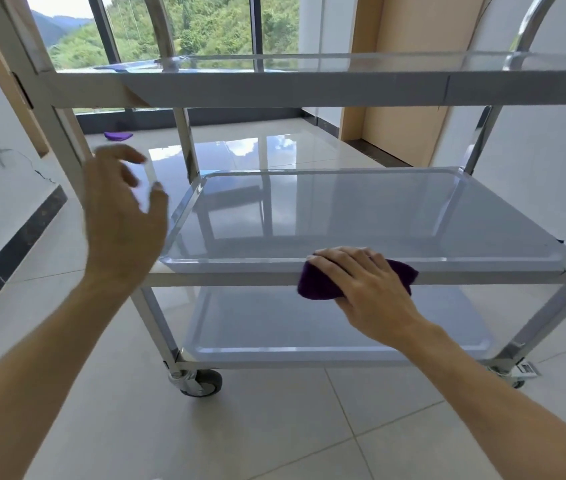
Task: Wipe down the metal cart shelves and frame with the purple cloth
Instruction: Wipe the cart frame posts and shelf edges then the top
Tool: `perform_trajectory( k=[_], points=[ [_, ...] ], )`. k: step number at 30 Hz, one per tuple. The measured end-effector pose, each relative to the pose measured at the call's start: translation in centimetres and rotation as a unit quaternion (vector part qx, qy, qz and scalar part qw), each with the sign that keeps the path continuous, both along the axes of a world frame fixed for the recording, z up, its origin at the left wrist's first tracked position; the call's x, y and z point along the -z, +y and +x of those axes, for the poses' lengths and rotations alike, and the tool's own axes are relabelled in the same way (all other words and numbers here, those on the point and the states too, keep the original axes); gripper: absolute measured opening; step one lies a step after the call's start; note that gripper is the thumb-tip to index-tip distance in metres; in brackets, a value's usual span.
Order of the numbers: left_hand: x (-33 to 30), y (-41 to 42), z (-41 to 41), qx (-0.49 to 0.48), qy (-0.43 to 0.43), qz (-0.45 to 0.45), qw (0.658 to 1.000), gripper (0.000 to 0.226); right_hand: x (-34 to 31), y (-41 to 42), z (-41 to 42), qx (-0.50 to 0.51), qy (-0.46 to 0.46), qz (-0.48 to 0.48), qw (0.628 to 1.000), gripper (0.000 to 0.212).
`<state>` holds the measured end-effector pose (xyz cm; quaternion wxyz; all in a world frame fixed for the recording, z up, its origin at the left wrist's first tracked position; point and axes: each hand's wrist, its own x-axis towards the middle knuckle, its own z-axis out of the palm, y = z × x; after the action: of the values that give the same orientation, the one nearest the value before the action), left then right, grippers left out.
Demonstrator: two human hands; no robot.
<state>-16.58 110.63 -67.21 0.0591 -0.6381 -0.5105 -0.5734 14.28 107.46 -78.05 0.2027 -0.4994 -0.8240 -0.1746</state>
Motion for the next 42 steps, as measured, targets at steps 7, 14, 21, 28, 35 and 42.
perform_trajectory(
  k=[7, 14, 21, 28, 35, 42],
  points=[
    [5.0, 0.1, 7.0, 0.175, 0.226, -0.3, 0.91, 0.044, 0.2, 0.1, -2.4, 0.022, 0.033, 0.009, 0.999, 0.06],
    [7.5, 0.9, 6.7, 0.158, 0.283, -0.346, 0.88, 0.065, 0.2, 0.9, -3.3, 0.009, 0.024, 0.0, 1.0, 0.066],
    [8.5, 1.5, 4.8, 0.207, 0.326, -0.288, 0.877, 0.065, 0.3, -2.2, 11.7, 0.091, 0.052, -0.001, 0.994, 0.067],
    [7.6, 0.3, 8.8, 0.165, 0.393, -0.182, 0.886, 0.054, 1.2, -1.3, 7.7, 0.111, 0.086, 0.021, 0.99, 0.056],
    [8.5, 0.3, 14.6, 0.189, 0.442, -0.204, 0.853, 0.078, 0.2, -0.2, 3.4, 0.08, 0.062, -0.014, 0.995, 0.056],
    [9.6, 1.8, 12.0, 0.171, 0.48, -0.201, 0.837, 0.082, -0.5, -2.6, 14.7, 0.167, 0.09, -0.068, 0.98, 0.054]
  ],
)
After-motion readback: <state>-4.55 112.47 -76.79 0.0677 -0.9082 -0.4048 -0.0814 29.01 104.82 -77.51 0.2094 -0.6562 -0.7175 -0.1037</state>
